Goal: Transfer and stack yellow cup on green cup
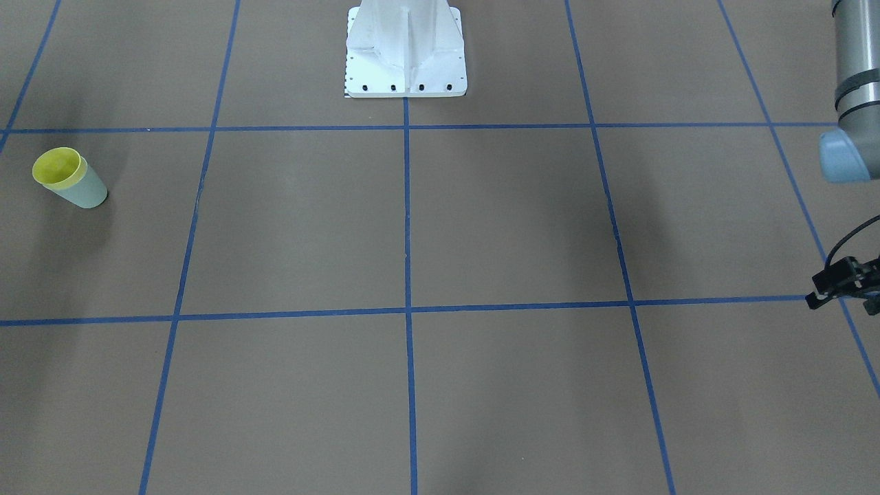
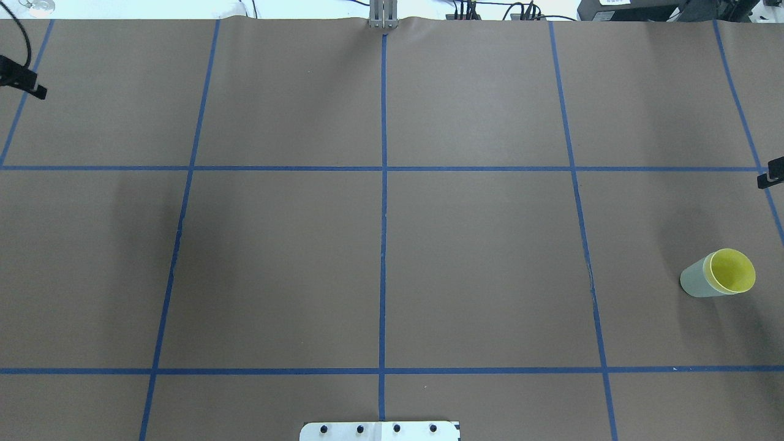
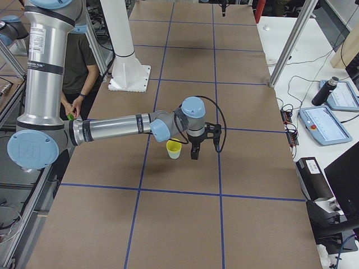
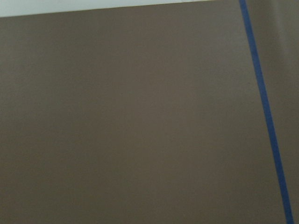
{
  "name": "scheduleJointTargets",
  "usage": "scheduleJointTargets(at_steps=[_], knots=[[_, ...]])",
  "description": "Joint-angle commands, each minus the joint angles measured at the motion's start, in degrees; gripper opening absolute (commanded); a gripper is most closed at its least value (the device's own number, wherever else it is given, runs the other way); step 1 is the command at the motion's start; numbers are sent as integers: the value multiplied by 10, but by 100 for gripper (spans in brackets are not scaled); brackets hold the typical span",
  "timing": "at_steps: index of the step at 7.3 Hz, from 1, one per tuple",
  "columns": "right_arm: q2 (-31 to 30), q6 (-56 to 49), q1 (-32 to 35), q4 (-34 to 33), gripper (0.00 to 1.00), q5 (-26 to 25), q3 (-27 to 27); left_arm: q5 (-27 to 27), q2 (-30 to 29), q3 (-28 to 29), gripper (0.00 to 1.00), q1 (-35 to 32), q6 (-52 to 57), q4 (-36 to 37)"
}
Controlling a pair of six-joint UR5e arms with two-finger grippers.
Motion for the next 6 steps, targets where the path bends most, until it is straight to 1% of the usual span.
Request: scheduleJointTargets(at_steps=[1, 2, 3, 4, 5, 6], knots=[[9, -58, 19, -28, 100, 1, -14, -2, 82, -60, 100, -9, 34, 13], [24, -110, 31, -71, 100, 1, -15, 10, 104, -76, 100, -14, 107, 42], [54, -136, 37, -129, 100, 1, -14, 26, 104, -126, 100, -24, 153, 146], [56, -154, 38, -140, 100, 0, -15, 62, 106, -206, 100, -30, 169, 267], [55, -156, 38, -141, 100, 0, -15, 82, 116, -242, 100, -28, 202, 321], [55, -156, 38, -141, 100, 0, -15, 78, 121, -240, 100, -28, 204, 324]])
